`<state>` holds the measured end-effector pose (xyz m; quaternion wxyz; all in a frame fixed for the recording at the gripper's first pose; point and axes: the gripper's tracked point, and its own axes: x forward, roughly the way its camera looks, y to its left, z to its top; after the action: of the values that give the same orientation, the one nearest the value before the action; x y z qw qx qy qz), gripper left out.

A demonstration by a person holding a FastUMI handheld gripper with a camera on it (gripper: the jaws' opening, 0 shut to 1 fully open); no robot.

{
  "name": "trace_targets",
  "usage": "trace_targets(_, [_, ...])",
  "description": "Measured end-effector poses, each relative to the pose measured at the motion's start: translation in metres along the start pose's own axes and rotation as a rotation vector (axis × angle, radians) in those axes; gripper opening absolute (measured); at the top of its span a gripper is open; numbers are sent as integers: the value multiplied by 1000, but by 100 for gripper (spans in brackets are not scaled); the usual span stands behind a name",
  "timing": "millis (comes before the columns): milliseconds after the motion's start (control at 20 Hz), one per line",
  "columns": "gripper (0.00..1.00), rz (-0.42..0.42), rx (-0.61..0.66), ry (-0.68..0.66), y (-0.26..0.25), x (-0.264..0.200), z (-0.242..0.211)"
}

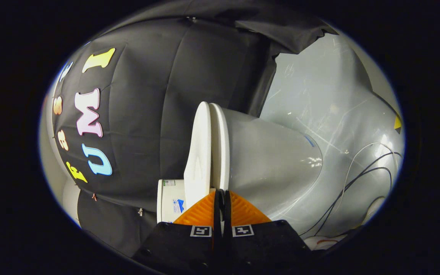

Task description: Open the toilet lid.

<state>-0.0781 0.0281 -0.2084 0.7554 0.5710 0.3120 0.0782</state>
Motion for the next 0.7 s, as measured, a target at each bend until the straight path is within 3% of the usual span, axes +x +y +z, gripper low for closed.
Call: trace_targets(700, [5, -129, -178, -57, 50, -18, 4])
